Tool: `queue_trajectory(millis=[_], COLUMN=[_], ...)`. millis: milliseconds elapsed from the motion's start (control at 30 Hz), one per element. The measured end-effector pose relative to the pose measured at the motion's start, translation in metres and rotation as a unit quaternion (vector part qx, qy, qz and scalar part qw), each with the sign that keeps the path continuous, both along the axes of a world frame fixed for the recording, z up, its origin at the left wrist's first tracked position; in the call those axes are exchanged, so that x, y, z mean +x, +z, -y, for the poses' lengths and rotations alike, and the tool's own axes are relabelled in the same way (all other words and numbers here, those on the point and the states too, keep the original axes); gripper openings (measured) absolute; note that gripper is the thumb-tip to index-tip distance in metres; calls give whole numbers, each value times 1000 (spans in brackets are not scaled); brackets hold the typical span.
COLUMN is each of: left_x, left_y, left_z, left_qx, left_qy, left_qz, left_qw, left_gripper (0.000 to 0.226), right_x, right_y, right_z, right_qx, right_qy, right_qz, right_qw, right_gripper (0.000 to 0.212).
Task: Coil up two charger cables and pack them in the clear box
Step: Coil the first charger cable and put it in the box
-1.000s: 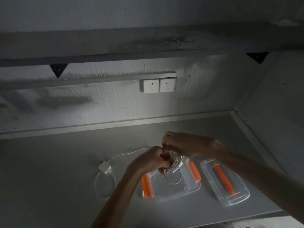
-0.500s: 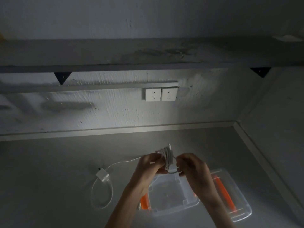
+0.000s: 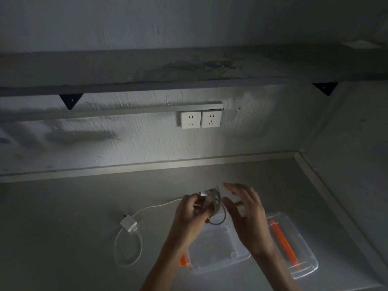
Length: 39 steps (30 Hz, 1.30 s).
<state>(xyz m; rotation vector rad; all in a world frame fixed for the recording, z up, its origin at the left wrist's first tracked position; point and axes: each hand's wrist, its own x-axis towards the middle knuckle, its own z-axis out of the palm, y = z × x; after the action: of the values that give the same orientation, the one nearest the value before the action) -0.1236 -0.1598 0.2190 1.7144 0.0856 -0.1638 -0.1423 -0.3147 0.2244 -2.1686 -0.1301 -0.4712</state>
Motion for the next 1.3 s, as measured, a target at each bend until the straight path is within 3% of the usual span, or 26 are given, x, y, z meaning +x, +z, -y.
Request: queue_trajectory(millis=[100,233,300,367,467,533,633,733,833,900,967,1033,1100,1200,1300], left_x=[3,5,1,-5,-10,-9,-10,-10,-7,-5,-5,-6,-7,-8,-8], left_y=[-1,-3,-2,5,17,23,30,34,38,40,39,36,32,26,25], left_z=[-1,-2,-1,2,1,-2,-6,-9,-11,-12,-13,-15,-18,-21,-22], left_qx=[84,116,125,87,-14,-45,-95,-239,-351,-369,-352,-270,-160,-113,-74], left_qy=[-16,-32,-62,-84,-87,-90,-96,-80,-71,-65,-55,-59,-63,-64,-93], left_qz=[45,44,28,1,-41,-53,-81,-96,-97,-107,-117,-110,-81,-67,-57], left_qw=[995,992,990,993,995,993,988,963,928,921,927,955,982,989,991], left_gripper=[34,35,34,31,21,13,30,42,40,41,40,36,28,33,32], right_x=[20,38,43,51,58,56,51,42,22,11,4,1,-3,-8,-15], right_y=[20,31,38,42,35,25,17,9,3,-2,-6,-9,-9,-6,-3], right_z=[3,6,4,6,11,13,11,4,-8,-13,-15,-15,-14,-12,-16], right_qx=[-175,-251,-167,-16,178,305,479,552,570,571,537,469,422,387,414], right_qy=[95,190,201,152,76,47,62,100,161,149,113,92,88,83,86], right_qz=[37,10,-46,-95,-139,-178,-219,-253,-250,-230,-201,-168,-166,-177,-166], right_qw=[979,949,964,984,971,934,848,788,766,774,812,862,887,901,891], right_gripper=[28,9,7,7,4,10,13,15,17,15,14,14,20,24,21])
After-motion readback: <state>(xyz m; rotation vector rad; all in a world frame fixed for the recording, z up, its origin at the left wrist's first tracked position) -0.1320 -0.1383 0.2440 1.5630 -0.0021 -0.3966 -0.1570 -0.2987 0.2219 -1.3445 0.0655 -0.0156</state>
